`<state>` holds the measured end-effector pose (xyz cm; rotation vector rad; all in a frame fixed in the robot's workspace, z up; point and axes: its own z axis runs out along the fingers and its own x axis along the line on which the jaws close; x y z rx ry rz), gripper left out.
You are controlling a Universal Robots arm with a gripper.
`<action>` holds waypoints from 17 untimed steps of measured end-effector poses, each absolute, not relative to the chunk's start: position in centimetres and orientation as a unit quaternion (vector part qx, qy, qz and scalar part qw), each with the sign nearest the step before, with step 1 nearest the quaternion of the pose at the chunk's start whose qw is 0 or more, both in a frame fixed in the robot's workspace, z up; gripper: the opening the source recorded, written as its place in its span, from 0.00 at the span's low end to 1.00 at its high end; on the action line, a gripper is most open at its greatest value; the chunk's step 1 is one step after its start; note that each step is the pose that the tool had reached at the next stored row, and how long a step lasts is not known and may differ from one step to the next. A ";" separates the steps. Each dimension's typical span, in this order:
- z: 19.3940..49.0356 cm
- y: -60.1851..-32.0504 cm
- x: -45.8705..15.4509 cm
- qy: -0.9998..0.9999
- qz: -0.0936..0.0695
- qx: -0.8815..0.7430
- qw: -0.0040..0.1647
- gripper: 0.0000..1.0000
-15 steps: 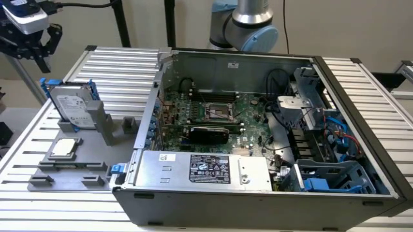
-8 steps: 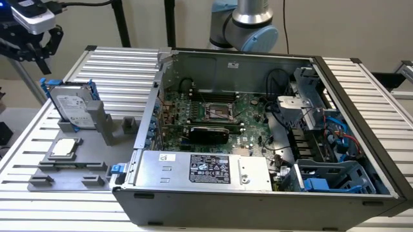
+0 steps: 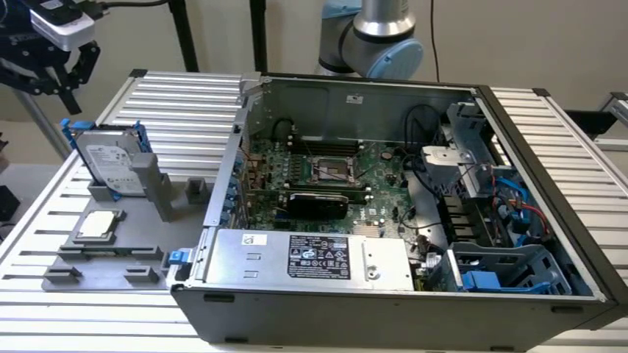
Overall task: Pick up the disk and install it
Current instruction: 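Pick up the disk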
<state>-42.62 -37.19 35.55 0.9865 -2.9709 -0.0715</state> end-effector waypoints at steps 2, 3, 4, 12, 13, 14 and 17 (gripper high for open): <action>35.5 -37.2 -42.5 -0.945 -0.023 0.326 0.005 0.00; 35.5 -37.2 -42.5 -0.943 -0.023 0.332 0.006 0.00; 35.5 -37.2 -42.5 -0.940 -0.023 0.339 0.006 0.00; 35.4 -37.2 -42.4 -0.916 -0.021 0.401 0.008 0.00; 35.3 -37.2 -42.4 -0.912 -0.021 0.409 0.008 0.00; 35.3 -37.2 -42.4 -0.909 -0.021 0.417 0.008 0.00; 35.3 -37.2 -42.4 -0.898 -0.021 0.438 0.009 0.00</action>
